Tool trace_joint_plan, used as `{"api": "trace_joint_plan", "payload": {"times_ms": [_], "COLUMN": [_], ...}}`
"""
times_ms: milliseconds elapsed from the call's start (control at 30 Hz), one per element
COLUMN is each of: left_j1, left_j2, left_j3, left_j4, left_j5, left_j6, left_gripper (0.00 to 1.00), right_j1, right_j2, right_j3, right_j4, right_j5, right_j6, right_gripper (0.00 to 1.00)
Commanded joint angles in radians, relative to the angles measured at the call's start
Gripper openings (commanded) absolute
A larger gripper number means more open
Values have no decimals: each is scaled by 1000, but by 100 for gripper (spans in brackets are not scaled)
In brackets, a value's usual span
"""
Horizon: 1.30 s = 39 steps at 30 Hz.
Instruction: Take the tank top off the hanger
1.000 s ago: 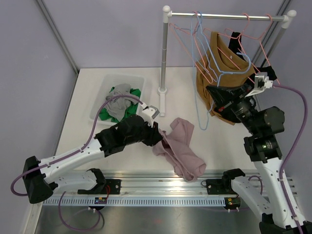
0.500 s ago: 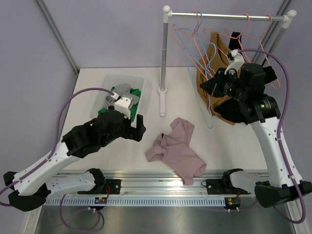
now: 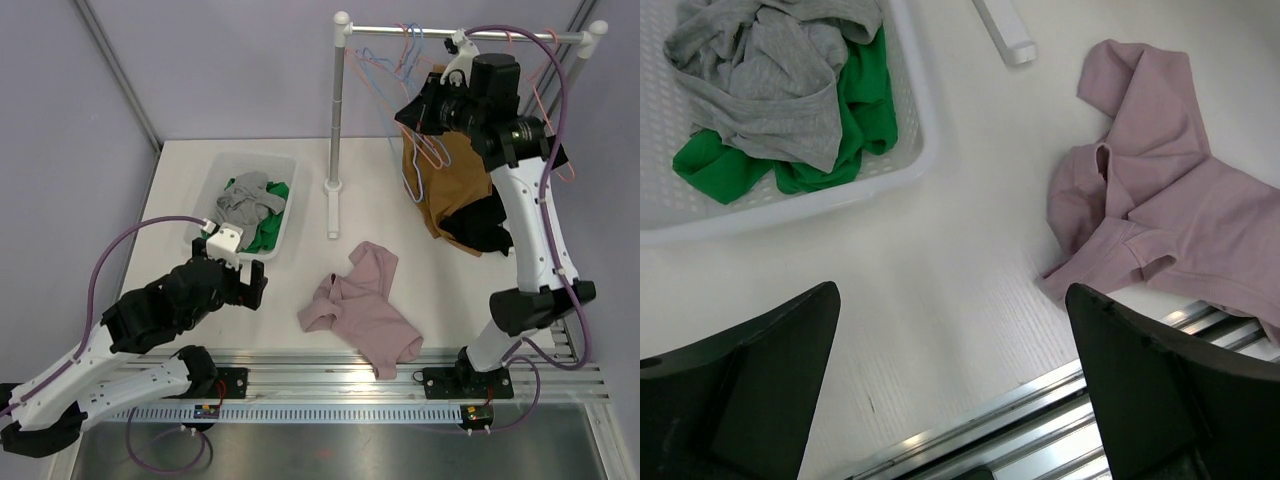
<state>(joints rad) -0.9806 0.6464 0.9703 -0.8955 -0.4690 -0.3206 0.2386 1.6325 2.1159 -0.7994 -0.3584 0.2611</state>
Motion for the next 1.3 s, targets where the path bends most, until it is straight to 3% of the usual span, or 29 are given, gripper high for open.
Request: {"api": "trace_joint_plan", "payload": {"times_ms": [0, 300, 600, 900, 967, 1067, 1133, 1267], "left_j1": [8, 57, 71, 86, 88, 92, 97, 102], "left_j2": [-16, -2, 59, 38, 36, 38, 41, 76], "left_j3": [-24, -50, -51, -54, -54, -51, -42, 8], "left_j4": [84, 101, 93, 102, 104, 106, 106, 83], "left_j5": [-31, 29, 44, 69, 72, 81, 81, 58], "left_j6": [29, 29, 28, 34, 35, 38, 35, -3], "left_gripper": [99, 99, 99, 99, 99, 99, 99, 99], "right_j1": [34, 54, 56, 64, 64, 64, 64, 65], "right_j2": [88, 389, 481, 426, 409, 360, 320, 236], "right_j3": [161, 594, 609, 533, 504, 471, 467, 409], "right_j4": [-49, -167, -129, -135, -126, -109, -115, -127], "right_j5": [-4, 114, 150, 171, 165, 147, 144, 122], "right_j6": [-5, -11, -13, -34, -34, -37, -33, -31], "right_gripper": [0, 0, 0, 1, 25, 48, 49, 63]}}
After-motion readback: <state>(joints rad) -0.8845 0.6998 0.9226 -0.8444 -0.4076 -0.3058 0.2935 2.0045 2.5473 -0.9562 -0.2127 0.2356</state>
